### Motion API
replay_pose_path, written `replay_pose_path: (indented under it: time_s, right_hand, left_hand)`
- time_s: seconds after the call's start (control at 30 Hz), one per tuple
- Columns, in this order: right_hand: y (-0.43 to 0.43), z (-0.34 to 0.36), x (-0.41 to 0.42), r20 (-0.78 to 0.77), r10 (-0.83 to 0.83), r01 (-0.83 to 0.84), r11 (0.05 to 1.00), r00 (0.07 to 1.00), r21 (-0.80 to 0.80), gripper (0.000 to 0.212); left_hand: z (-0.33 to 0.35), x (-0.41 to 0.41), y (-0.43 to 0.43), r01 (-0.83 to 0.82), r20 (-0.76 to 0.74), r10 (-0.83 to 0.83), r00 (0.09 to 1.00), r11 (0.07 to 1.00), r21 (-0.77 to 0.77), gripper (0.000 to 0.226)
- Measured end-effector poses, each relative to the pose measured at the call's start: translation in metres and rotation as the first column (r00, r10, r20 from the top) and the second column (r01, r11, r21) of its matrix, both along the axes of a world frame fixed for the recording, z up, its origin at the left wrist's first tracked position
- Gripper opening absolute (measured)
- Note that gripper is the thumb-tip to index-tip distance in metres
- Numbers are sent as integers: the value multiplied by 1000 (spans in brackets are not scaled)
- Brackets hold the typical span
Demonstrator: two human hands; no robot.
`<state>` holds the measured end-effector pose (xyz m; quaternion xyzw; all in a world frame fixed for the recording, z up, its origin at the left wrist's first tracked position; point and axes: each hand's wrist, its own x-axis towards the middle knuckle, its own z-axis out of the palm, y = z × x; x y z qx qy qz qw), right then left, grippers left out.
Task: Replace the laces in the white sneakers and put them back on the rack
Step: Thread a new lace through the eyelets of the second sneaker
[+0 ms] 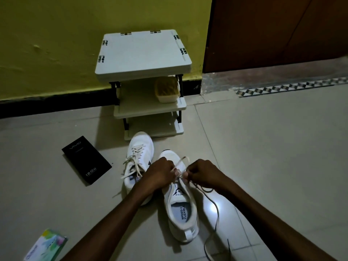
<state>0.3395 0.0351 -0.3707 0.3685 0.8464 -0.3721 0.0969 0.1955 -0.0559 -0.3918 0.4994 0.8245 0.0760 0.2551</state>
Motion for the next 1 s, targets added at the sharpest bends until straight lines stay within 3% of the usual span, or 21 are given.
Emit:
replay_pose_path:
  time_s: [0.1,0.27,0.33,0.47,0.6,0.67,0.73,0.77,0.83,0.9,0.93,1.0]
  right_hand:
    - [3,29,2,-164,-175,119,946,971,-303,27]
    - [14,117,0,-474,-382,-8,772,794,-635,26]
    - [10,143,0,-548,-355,-92,773,758,-628,26]
    - [-3,142,-4,-551,-232,-197,767,802,-611,26]
    - [4,126,1,-511,-286,-200,685,811,-701,22]
    - [14,117,10,-494,-128,-251,737,860,-627,22]
    - [23,101,20,-337,211,-361,796,917,-486,21]
    - [24,88,24,-157,385,-413,799,910,-438,17]
    - [21,55,27,293,600,-487,788,744,-377,15]
    - [10,20,28,602,619,-525,773,504,-356,25]
    - [6,8,28,656,599,-520,780,459,-349,30]
    - [7,-3,27,665,539,-451,832,517,-323,31]
  left_hand:
    - [-12,-3,-3,44,-11,-43,999,999,12,26]
    - [-25,-7,-8,0,53,-3,999,998,57,30]
    - [-27,-6,-13,-49,119,35,992,992,120,31]
    - [-30,-7,-18,-29,174,-20,985,962,272,24]
    - [-22,-7,-13,45,98,-61,993,986,158,29]
    - [-18,-9,-11,58,105,-67,992,995,80,27]
    - [-13,-10,-11,12,152,-22,988,997,71,20]
    - [-10,-11,-12,-27,185,10,983,995,91,21]
    - [-3,-10,-12,-87,232,55,971,988,128,23]
    - [-2,-9,-13,-115,258,76,963,984,137,20]
    - [-1,-8,-12,-121,264,82,961,983,136,19]
    - [-1,-6,-10,-121,258,86,962,985,122,18]
